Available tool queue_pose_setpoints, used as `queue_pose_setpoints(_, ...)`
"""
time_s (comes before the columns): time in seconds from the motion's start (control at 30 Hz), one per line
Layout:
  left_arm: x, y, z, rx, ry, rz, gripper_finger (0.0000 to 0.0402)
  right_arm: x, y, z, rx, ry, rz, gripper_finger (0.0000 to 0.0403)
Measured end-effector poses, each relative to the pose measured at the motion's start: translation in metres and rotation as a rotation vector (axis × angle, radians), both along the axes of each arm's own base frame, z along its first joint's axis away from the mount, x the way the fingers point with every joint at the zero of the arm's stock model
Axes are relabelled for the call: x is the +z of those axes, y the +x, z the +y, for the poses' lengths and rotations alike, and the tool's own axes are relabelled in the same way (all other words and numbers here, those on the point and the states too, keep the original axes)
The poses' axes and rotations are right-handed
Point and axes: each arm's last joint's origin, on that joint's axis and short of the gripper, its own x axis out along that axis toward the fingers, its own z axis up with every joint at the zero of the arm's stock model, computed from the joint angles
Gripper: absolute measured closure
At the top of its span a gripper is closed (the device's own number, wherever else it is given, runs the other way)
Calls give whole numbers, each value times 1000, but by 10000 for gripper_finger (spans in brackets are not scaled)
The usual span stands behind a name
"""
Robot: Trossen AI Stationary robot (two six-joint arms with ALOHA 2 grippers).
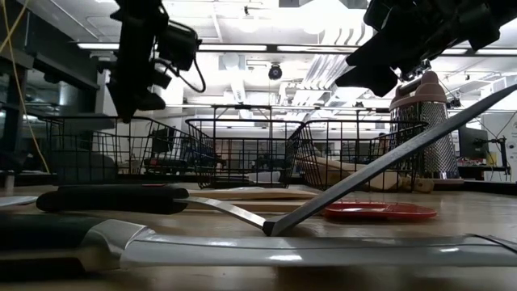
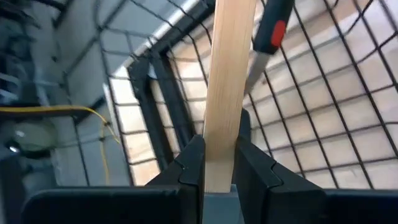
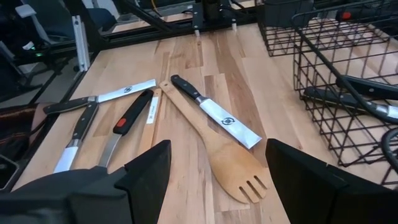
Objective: Pick & Place Kitchen Items
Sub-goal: Put the gray spatula into the left black wire basket
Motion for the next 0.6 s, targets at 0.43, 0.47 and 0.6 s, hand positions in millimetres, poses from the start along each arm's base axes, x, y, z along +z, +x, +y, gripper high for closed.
queue_pose_setpoints(0.43, -13, -10, 18, 41, -136, -56, 350, 0, 0, 0, -12, -5, 0, 149)
queue_pose_setpoints(0.47, -13, -11, 19, 49, -147, -61, 350, 0, 0, 0, -12, -5, -1, 149)
queue_pose_setpoints(0.6, -15, -16, 24, 75, -193, -81, 351, 0, 0, 0, -12, -5, -1, 149)
